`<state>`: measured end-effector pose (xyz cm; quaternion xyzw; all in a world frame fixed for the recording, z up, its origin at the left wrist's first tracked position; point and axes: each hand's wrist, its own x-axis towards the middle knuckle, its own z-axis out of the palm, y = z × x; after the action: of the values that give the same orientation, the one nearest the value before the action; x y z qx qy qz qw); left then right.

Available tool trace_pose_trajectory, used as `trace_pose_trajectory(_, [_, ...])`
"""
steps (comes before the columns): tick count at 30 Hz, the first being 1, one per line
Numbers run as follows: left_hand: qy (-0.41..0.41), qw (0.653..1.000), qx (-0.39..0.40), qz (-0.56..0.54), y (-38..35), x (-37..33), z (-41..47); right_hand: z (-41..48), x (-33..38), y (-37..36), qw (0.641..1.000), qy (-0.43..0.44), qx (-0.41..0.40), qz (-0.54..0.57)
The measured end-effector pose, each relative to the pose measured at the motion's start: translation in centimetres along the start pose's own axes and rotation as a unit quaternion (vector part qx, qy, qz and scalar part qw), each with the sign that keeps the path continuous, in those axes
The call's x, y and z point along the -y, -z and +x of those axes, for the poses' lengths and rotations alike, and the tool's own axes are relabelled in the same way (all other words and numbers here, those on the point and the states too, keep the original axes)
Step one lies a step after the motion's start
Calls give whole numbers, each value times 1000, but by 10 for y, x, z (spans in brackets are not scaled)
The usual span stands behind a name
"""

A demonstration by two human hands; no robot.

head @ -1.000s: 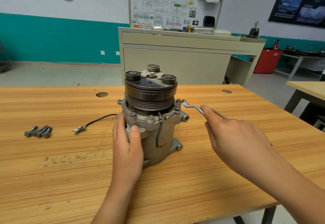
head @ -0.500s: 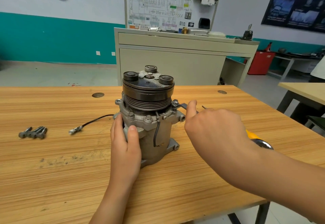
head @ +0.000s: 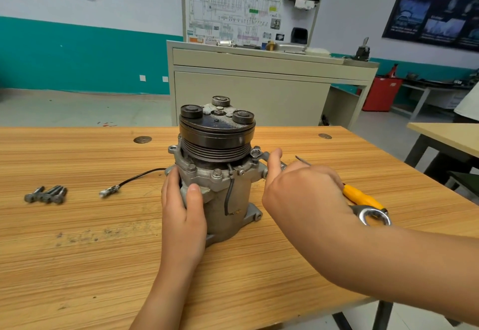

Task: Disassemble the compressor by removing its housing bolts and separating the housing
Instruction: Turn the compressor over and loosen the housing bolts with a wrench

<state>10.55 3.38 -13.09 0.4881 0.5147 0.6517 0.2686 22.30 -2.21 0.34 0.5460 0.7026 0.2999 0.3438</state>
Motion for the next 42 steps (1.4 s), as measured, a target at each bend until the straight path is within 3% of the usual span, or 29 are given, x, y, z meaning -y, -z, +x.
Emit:
trace_pose_trajectory(6, [0, 1000, 10, 6, 1, -1, 0, 3, -32, -4, 994, 72, -84, 1])
trace_pose_trajectory(16, [4, 1000, 7, 7, 1, -1, 0, 11, -22, -12, 991, 34, -72, 108])
trace_pose_trajectory(22, [6, 1000, 8, 15, 0, 0, 0, 6, -27, -15, 993, 61, -82, 54])
trace_pose_trajectory(29, [10, 1000, 14, 12, 2, -2, -1, 32, -41, -54, 971, 53, -229, 42])
trace_pose_trajectory(33, [17, 1000, 12, 8, 2, -3, 0, 45, -54, -77, 960, 28, -262, 97])
trace_pose_trajectory(37, [18, 1000, 10, 7, 2, -2, 0, 83, -60, -108, 865, 44, -458, 197])
trace_pose_trajectory(42, [16, 1000, 5, 16, 2, -3, 0, 143, -35, -101, 750, -2, -605, 270])
